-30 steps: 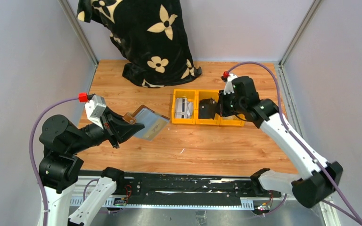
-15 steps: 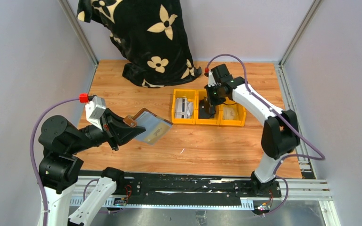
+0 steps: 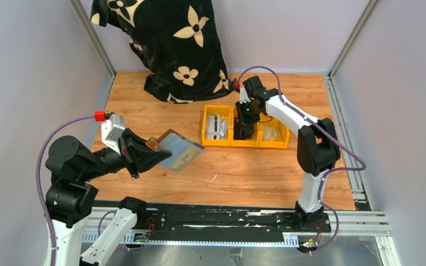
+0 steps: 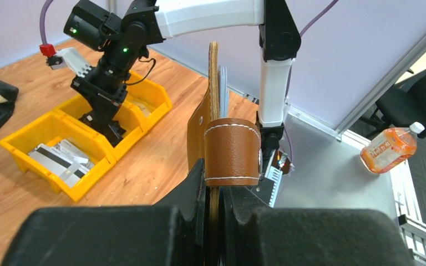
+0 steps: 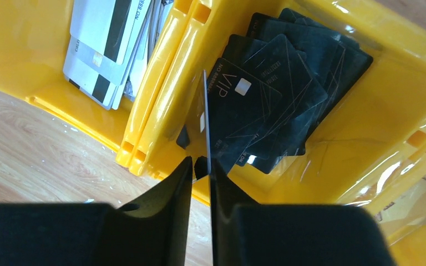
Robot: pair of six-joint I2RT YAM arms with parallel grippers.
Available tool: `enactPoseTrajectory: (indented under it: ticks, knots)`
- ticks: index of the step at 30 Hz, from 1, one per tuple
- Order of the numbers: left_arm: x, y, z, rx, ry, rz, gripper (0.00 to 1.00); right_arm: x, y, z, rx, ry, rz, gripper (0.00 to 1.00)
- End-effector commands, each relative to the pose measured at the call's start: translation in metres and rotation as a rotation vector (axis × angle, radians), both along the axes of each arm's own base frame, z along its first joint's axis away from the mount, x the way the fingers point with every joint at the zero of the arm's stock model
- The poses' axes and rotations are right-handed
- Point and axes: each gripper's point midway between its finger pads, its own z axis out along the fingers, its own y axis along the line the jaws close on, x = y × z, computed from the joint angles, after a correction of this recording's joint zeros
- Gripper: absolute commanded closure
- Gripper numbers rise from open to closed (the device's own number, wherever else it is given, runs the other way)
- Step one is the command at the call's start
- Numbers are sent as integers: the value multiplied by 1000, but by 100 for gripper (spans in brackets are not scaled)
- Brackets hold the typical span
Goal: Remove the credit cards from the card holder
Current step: Place the credit card in the storage box, then remove the credit card from the card holder.
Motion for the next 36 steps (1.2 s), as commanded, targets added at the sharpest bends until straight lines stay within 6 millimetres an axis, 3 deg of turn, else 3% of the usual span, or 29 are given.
enactPoseTrajectory:
  ticks: [1, 3, 8, 10, 13, 14, 15, 16, 17, 18, 19, 21, 26, 30, 34, 36]
  knots:
    - [-7, -1, 11, -13, -52, -32, 100, 9, -11, 28, -9, -70, -50, 74]
    - [-9, -2, 11, -12, -50, -41, 100, 11, -15, 49, 0, -126, -71, 66]
    - [-13, -3, 7, -5, -48, -68, 100, 1, -16, 129, 83, -303, -95, 31]
    - [-14, -3, 4, 5, -48, -78, 100, -15, -7, 164, 179, -360, -57, 28]
    - [-14, -4, -4, 30, -51, -95, 100, -64, 28, 218, 448, -404, 131, 26]
    - [-15, -5, -9, 42, -43, -111, 100, -88, 43, 250, 592, -442, 226, 26]
    - [-15, -5, -11, 49, -40, -121, 100, -113, 54, 261, 685, -423, 319, 26]
    - [-17, -6, -15, 57, -23, -144, 100, -143, 65, 293, 815, -479, 430, 25]
    - [-17, -7, -18, 63, -10, -155, 100, -168, 73, 298, 874, -463, 515, 25]
    - [-18, -8, -20, 67, 3, -177, 100, -196, 78, 318, 933, -521, 616, 22]
    - [-19, -9, -22, 70, 4, -190, 100, -226, 87, 325, 968, -517, 718, 21]
    - [-21, -9, -23, 72, 6, -209, 100, -262, 97, 332, 989, -496, 837, 20]
    - [-25, -10, -23, 66, 18, -230, 100, -314, 117, 331, 1014, -443, 1040, 19]
    - [-31, -10, -23, 64, 28, -245, 100, -337, 137, 321, 965, -439, 1135, 19]
    - [-36, -9, -20, 56, 36, -257, 100, -340, 159, 314, 894, -441, 1148, 20]
    - [-39, -10, -19, 52, 47, -272, 100, -340, 167, 312, 885, -436, 1144, 25]
